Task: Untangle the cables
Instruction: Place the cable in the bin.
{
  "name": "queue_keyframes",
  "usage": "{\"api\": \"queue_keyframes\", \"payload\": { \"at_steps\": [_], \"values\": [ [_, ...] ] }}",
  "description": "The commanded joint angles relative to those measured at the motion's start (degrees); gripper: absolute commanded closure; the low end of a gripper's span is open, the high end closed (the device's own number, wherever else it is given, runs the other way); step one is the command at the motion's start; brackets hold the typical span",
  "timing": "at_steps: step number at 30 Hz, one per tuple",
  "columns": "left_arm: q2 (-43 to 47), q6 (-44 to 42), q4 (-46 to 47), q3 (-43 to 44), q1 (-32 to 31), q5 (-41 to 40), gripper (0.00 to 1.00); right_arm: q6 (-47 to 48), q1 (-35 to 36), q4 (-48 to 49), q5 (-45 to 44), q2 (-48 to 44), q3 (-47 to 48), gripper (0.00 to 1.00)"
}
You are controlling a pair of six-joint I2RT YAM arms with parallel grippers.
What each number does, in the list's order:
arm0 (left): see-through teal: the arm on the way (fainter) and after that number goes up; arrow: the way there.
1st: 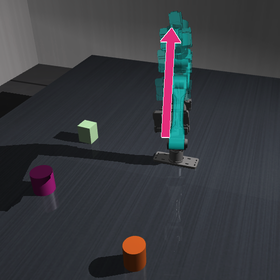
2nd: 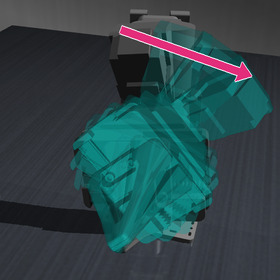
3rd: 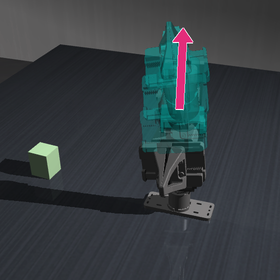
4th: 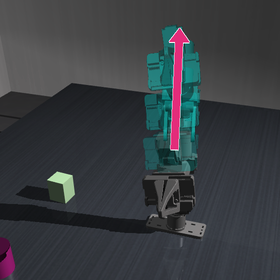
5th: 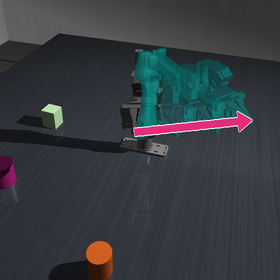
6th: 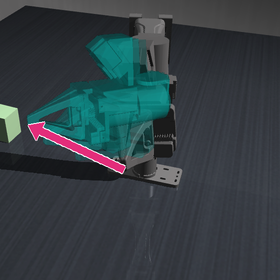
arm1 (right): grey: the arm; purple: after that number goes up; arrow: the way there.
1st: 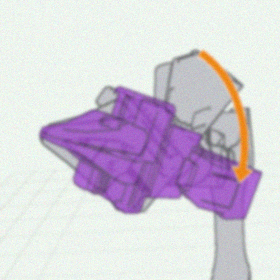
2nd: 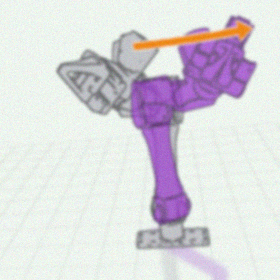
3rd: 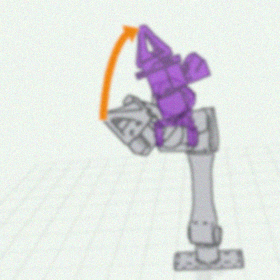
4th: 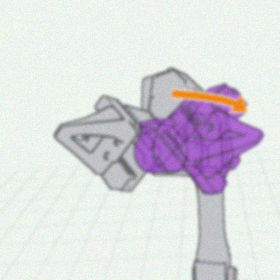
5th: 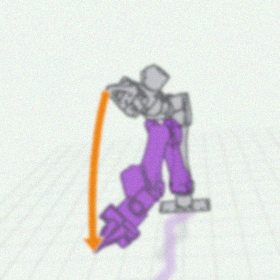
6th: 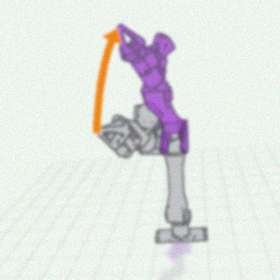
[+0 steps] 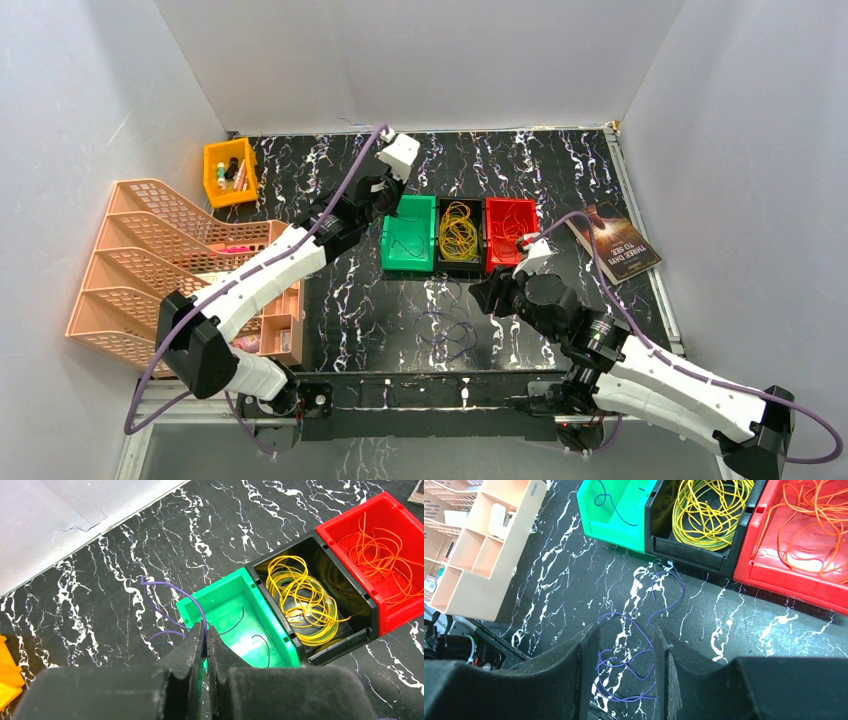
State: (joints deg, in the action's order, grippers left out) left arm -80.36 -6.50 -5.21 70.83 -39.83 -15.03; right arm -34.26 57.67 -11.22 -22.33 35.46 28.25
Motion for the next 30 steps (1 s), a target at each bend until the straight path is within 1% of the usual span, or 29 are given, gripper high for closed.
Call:
{"api": "queue_keyframes", "payload": {
  "at_steps": [1,6,9,11,14,16,19,24,30],
  "values": [
    [-1.4,-0.9,-1.5,1.0,0.2,2.5,1.0,0.2,0.1,4.0,-0.1,-0.6,-0.7,0.49],
    [-5.3,-1.2,-2.4,3.6,-1.6,4.7,1.0,-0.1,0.2,4.0,0.0,-0.8,-1.1,0.49],
    [-8.3,-1.2,-2.5,6.4,-4.5,5.1,1.0,-0.6,0.2,3.1,-0.6,-1.9,-1.4,0.49],
    [-12.4,-0.5,-2.4,10.3,-7.1,6.7,1.0,-1.5,0.1,2.2,-1.6,-4.3,-2.1,0.49],
    [-14.6,-0.2,-1.5,12.3,-7.5,6.6,1.0,-1.7,0.1,1.2,-2.1,-4.9,-1.9,0.49],
    [-14.6,-0.1,1.1,10.6,-6.5,5.2,1.0,-1.7,0.2,0.8,-2.3,-5.0,-1.8,0.49],
    [-14.5,2.4,3.1,7.9,-3.4,8.0,1.0,-1.7,0.1,0.9,-2.3,-5.0,-1.7,0.49],
    [-14.2,4.8,5.1,4.6,-1.2,9.5,1.0,-1.8,0.1,0.9,-2.3,-4.9,-1.8,0.49],
    [-13.2,6.9,5.4,0.7,0.8,9.2,1.0,-1.7,0.2,0.9,-2.2,-4.7,-1.8,0.49]
  ]
}}
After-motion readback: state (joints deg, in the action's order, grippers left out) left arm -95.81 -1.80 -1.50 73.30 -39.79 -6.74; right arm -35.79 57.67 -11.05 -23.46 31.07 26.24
